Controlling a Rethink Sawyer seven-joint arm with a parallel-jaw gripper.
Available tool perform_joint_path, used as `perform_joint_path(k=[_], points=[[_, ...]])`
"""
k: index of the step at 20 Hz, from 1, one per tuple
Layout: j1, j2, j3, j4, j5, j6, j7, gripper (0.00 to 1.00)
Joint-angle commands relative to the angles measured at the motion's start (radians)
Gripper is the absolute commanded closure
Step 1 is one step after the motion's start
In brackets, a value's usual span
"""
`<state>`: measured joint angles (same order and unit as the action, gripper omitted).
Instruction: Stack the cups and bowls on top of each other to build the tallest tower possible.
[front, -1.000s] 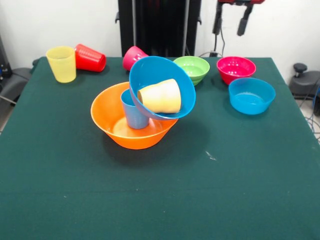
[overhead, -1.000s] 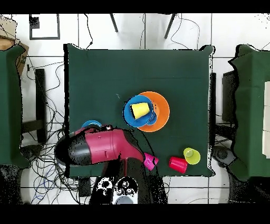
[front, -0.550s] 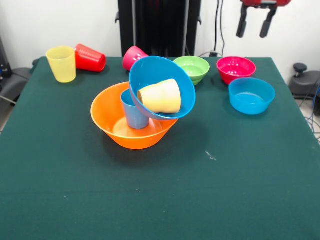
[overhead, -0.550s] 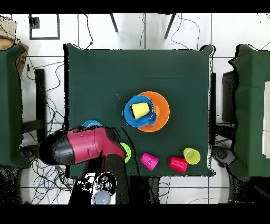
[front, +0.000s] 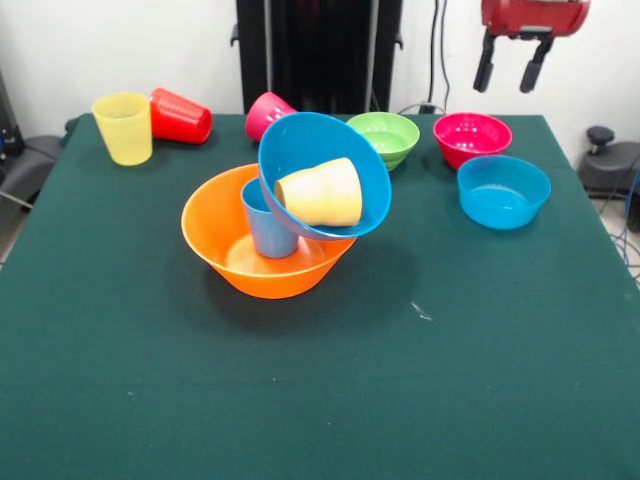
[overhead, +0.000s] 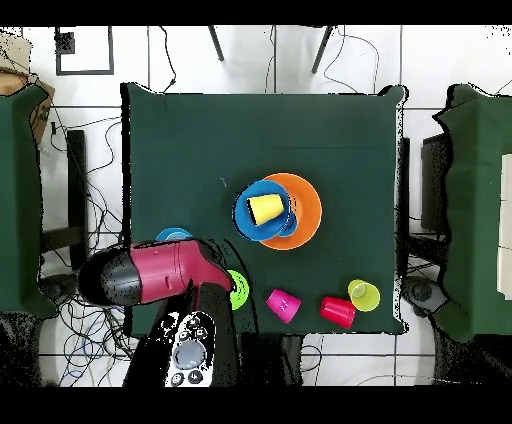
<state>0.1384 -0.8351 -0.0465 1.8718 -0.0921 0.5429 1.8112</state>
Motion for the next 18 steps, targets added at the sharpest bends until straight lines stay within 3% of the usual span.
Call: perform_joint_path(k=[1,9,18], points=[[0.013,0.041,-0.008,-0.048,-0.032,-0.026,0.142,0.0],[0.007,0.051,-0.03,-0.033,-0.047,-0.051,0.132,0.0],[0.035,0.07,-0.06,-0.039,-0.039,-0.008,0.136,0.0]])
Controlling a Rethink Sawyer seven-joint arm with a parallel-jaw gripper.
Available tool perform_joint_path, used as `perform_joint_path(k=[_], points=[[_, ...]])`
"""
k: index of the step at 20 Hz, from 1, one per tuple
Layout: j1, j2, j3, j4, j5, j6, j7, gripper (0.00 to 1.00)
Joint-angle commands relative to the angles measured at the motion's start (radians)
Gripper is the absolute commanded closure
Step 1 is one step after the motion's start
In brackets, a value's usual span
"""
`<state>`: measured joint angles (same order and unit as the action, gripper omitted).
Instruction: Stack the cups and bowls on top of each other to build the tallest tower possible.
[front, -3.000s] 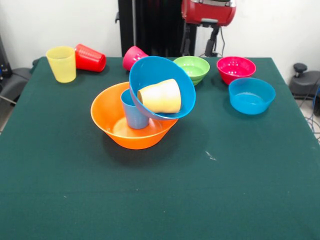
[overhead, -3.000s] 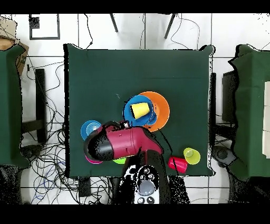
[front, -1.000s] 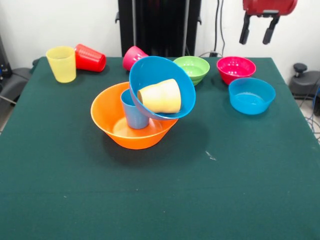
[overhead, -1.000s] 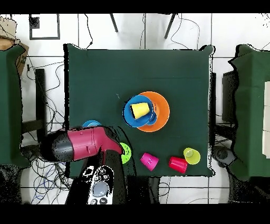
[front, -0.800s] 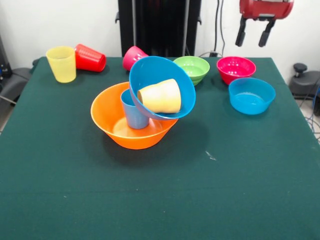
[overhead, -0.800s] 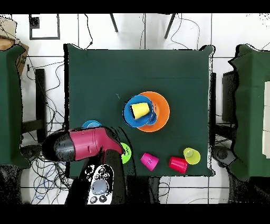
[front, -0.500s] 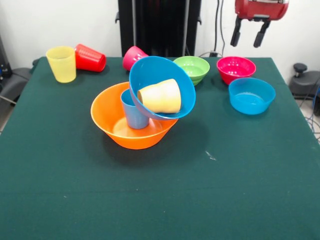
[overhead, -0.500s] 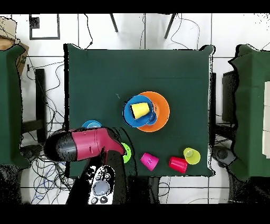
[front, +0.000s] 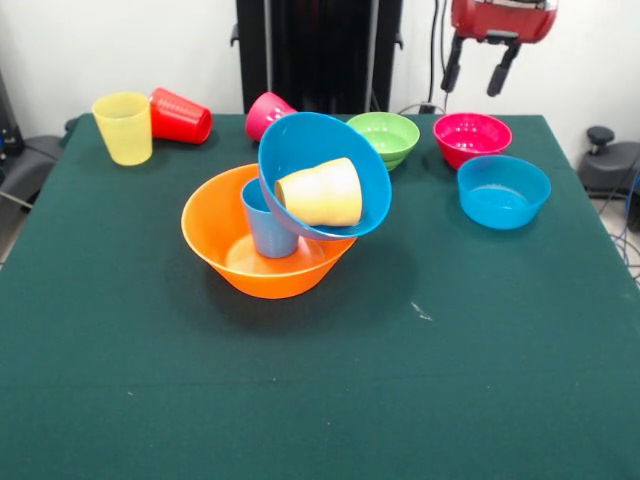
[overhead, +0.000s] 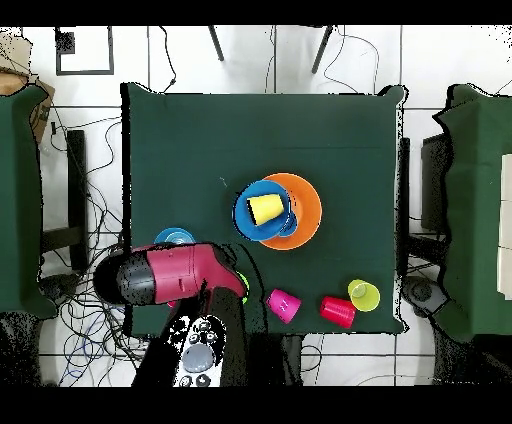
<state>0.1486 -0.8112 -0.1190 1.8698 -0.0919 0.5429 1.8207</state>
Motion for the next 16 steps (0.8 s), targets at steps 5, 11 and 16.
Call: perform_joint_path(k=[5,11,16], points=[[0.01,0.056,0.02,-0.024,-0.038,-0.06,0.118,0.0],[0.027,0.071,0.004,-0.041,-0.039,-0.056,0.134,0.0],[0.002,0.044,0.055,-0.012,0.027,-0.055,0.14,0.0]])
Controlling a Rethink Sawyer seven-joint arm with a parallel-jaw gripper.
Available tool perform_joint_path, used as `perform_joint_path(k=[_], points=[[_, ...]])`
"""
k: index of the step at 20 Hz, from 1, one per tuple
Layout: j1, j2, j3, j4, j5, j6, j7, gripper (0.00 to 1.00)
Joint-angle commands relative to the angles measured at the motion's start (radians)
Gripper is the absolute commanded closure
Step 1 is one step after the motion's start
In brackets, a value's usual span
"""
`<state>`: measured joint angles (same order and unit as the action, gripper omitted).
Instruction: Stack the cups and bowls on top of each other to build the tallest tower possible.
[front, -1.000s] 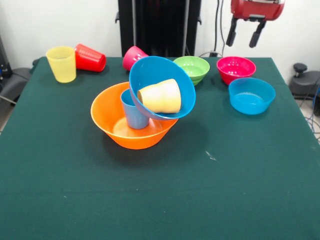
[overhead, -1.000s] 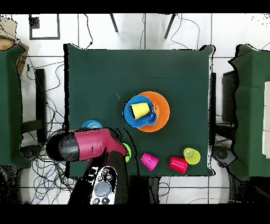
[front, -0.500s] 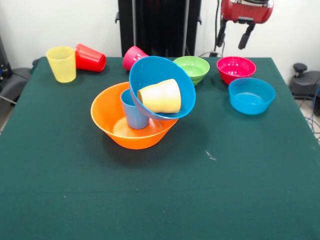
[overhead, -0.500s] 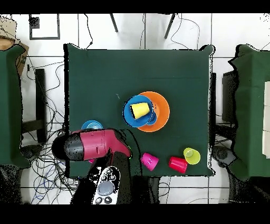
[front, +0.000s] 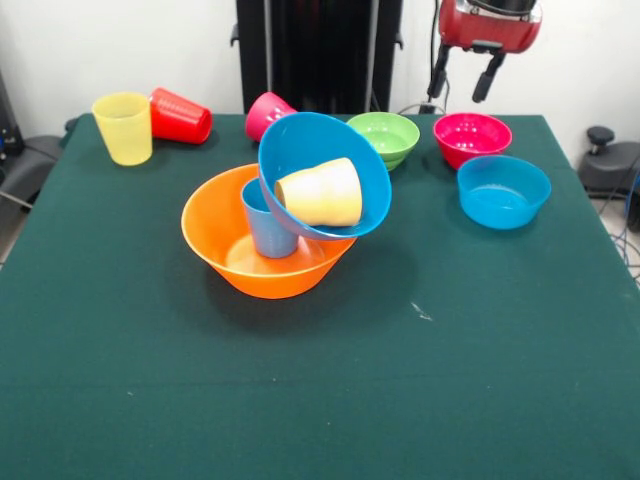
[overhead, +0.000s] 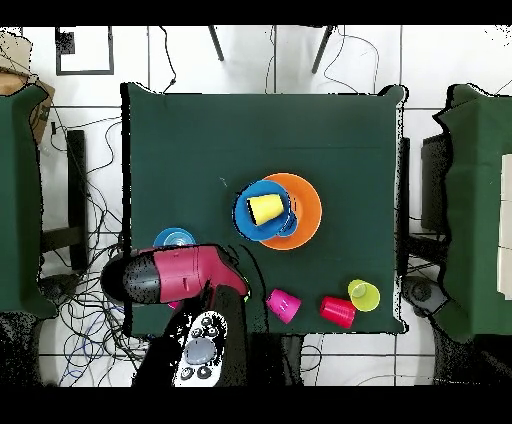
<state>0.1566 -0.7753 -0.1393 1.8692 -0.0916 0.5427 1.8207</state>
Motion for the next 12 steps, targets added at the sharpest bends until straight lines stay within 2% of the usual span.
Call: perform_joint_path(k=[1,7,12], points=[[-0.009,0.007,0.085,-0.009,0.037,-0.067,0.145,0.0],[0.021,0.022,0.071,-0.025,0.037,-0.094,0.167,0.0],[0.02,0.029,0.081,-0.014,0.059,-0.112,0.18,0.0]])
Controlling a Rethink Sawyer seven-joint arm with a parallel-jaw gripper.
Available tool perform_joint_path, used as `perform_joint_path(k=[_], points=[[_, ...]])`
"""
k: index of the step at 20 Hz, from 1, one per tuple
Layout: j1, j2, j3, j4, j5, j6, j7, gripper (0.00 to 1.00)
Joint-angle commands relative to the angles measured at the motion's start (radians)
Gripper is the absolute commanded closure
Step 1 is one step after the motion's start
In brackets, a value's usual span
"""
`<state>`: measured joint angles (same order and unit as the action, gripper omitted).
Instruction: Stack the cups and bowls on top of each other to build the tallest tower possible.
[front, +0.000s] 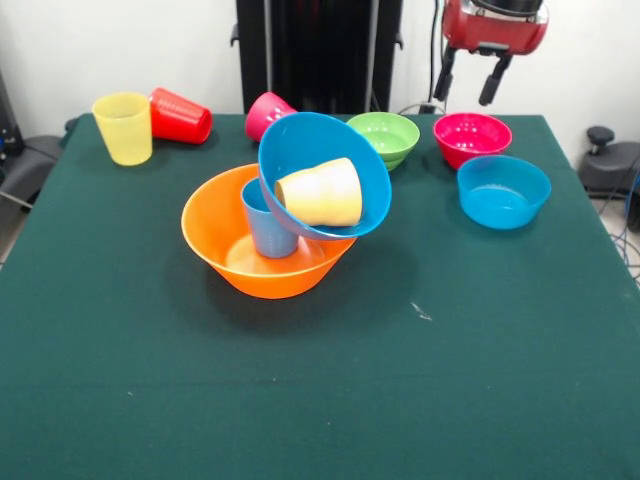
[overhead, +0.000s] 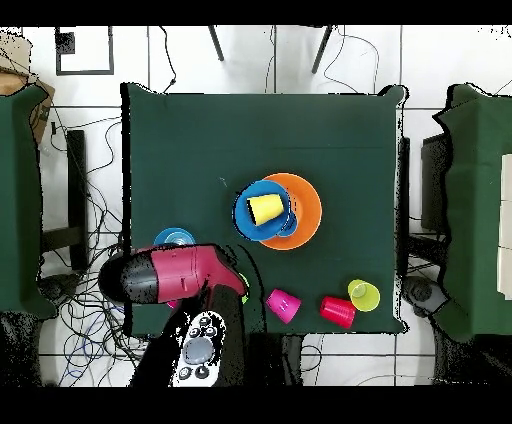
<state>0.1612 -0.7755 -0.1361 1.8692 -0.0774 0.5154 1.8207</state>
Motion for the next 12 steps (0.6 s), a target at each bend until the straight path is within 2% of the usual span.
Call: perform_joint_path(k=[1,12], points=[[0.016,0.033,0.08,-0.015,0.052,-0.096,0.187,0.0],[0.074,0.087,0.026,-0.089,0.062,-0.1,0.208,0.0]])
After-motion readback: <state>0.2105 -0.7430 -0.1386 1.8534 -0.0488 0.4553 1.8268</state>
